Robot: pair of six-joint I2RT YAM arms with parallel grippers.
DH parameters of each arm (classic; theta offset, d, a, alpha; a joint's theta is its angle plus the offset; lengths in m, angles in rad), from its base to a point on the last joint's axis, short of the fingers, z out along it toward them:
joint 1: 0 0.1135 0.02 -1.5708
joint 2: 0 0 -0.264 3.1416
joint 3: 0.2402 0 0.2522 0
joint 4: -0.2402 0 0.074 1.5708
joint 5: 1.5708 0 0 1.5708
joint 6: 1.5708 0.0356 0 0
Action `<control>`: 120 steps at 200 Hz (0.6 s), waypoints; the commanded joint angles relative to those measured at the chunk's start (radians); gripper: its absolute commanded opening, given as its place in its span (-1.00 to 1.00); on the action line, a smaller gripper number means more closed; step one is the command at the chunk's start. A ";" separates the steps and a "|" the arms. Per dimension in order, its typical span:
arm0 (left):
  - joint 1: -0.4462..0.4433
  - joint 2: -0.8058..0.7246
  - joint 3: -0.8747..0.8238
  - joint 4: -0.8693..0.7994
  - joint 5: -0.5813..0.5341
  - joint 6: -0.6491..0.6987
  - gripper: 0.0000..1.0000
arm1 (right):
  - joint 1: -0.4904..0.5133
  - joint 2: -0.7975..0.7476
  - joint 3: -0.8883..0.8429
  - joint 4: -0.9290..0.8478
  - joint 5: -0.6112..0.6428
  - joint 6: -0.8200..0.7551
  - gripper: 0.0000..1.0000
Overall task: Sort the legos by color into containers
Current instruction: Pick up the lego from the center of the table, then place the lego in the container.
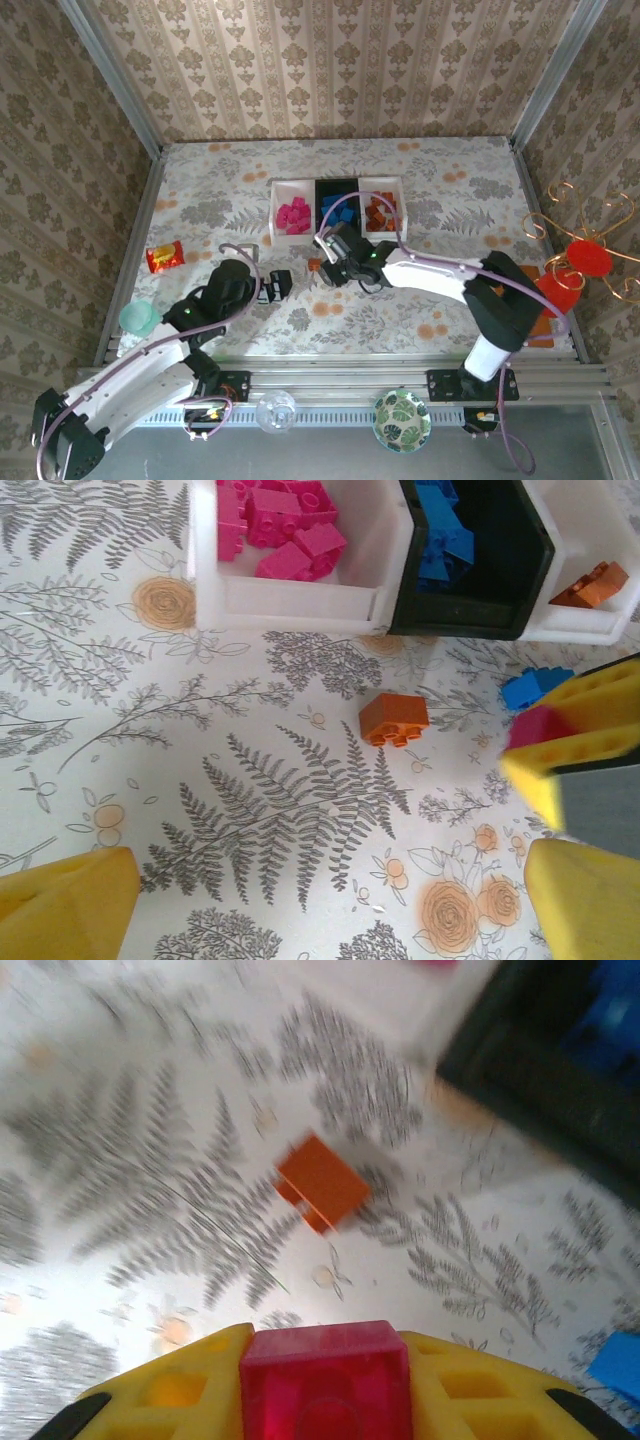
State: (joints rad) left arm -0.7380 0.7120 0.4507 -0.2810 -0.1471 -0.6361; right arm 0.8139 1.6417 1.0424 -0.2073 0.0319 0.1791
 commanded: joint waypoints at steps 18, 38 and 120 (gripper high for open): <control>0.020 -0.034 -0.028 -0.051 -0.033 -0.007 0.99 | -0.004 0.040 0.163 0.059 0.015 0.070 -0.27; 0.022 -0.045 -0.033 -0.060 -0.025 -0.013 1.00 | -0.012 0.172 0.306 0.046 0.081 0.102 -0.27; 0.034 -0.056 -0.031 -0.078 -0.005 -0.016 1.00 | -0.064 0.609 0.898 -0.125 0.173 0.227 -0.04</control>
State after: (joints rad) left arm -0.7132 0.6598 0.4252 -0.3309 -0.1558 -0.6369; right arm 0.7616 2.1883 1.8076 -0.2337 0.1577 0.3538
